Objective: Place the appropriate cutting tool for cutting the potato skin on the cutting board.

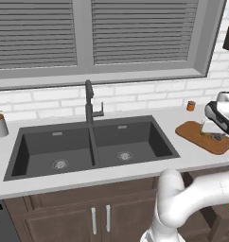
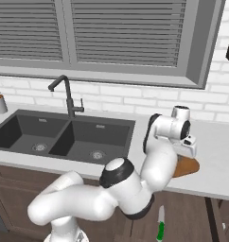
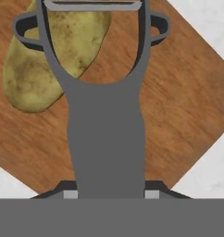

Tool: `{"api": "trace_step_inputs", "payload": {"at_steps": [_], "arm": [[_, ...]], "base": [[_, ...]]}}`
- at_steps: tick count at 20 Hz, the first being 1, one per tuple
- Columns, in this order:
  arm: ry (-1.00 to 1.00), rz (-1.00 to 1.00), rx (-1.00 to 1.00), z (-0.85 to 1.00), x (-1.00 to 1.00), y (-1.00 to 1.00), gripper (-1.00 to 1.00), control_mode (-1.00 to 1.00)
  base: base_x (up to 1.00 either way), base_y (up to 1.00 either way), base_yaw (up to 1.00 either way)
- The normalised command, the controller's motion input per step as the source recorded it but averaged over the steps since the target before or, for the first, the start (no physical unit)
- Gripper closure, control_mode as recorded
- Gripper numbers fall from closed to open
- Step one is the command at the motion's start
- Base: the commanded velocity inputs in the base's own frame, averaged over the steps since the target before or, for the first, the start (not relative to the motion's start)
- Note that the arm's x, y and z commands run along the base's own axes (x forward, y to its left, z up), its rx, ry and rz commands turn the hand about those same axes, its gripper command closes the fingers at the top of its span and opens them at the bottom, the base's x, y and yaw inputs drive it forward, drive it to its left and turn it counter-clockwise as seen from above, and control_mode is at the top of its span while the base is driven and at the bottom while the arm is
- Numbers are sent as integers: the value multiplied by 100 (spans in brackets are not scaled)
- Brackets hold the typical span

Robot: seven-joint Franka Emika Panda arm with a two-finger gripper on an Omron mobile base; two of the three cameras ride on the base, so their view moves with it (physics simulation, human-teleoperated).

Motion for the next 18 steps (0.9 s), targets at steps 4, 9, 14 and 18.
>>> {"api": "trace_step_inputs", "payload": {"at_steps": [4,9,14,18], "arm": [[0,-4,1,-43,-3,0,100,-100],[0,-9,2,-43,0,0,100,-100],[0,-10,2,-48,-2,0,100,-100],[0,-10,1,-48,0,0,100,-100]], "base": [[0,0,0],[0,0,0],[0,0,0],[0,0,0]]}}
